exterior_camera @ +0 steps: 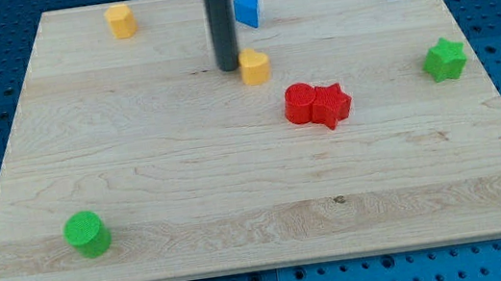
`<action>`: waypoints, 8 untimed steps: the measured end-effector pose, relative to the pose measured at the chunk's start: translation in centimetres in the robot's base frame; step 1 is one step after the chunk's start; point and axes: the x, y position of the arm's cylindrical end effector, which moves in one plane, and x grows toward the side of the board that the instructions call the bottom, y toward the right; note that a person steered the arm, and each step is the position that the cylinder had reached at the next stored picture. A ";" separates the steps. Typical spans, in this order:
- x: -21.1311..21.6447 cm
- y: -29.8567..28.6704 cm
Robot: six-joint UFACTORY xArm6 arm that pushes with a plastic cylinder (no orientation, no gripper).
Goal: Place your hand at the top left corner
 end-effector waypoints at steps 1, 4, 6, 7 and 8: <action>0.2 2.8; -0.9 7.9; 0.5 6.7; 1.3 7.3; 1.7 7.4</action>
